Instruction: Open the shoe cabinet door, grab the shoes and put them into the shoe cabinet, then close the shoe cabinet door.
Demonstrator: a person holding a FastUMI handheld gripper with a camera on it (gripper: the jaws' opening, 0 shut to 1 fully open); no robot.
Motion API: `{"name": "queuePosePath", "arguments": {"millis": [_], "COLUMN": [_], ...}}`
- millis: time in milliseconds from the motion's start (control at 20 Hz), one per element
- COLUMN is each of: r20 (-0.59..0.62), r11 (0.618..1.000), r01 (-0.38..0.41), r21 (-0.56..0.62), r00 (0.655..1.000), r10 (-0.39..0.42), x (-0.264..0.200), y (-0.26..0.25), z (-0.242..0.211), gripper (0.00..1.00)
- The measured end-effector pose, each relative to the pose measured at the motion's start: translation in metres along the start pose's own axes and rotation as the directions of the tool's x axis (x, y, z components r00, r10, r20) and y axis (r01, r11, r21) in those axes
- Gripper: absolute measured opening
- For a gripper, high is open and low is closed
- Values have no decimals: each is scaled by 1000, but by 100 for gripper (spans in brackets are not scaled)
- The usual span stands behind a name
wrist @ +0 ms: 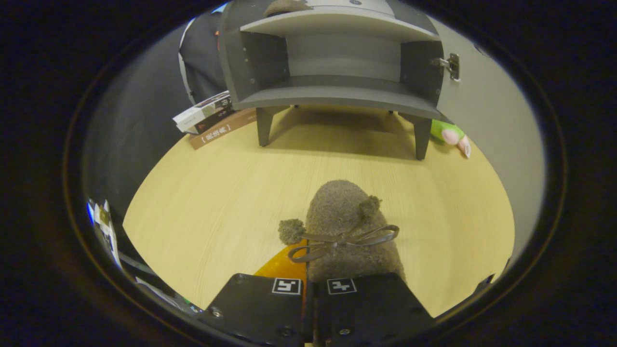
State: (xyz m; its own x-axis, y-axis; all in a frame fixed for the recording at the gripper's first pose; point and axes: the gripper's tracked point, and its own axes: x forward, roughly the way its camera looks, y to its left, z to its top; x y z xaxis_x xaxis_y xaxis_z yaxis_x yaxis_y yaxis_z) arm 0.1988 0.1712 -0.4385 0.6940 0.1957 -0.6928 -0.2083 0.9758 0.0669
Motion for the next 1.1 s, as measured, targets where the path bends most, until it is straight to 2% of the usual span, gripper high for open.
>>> {"name": "queuePosePath", "arguments": {"millis": [500,800,1100], "r20": [180,329,447], "r11": [998,998,998], "r01": [-49,-39,9], "r21": [-33,-55,-62], "r00": [982,943,894], "r10": [54,55,20], "x": [-107,-178,-212], "y": [27,32,23], "z": [67,137,231], "gripper": [7,7,7]}}
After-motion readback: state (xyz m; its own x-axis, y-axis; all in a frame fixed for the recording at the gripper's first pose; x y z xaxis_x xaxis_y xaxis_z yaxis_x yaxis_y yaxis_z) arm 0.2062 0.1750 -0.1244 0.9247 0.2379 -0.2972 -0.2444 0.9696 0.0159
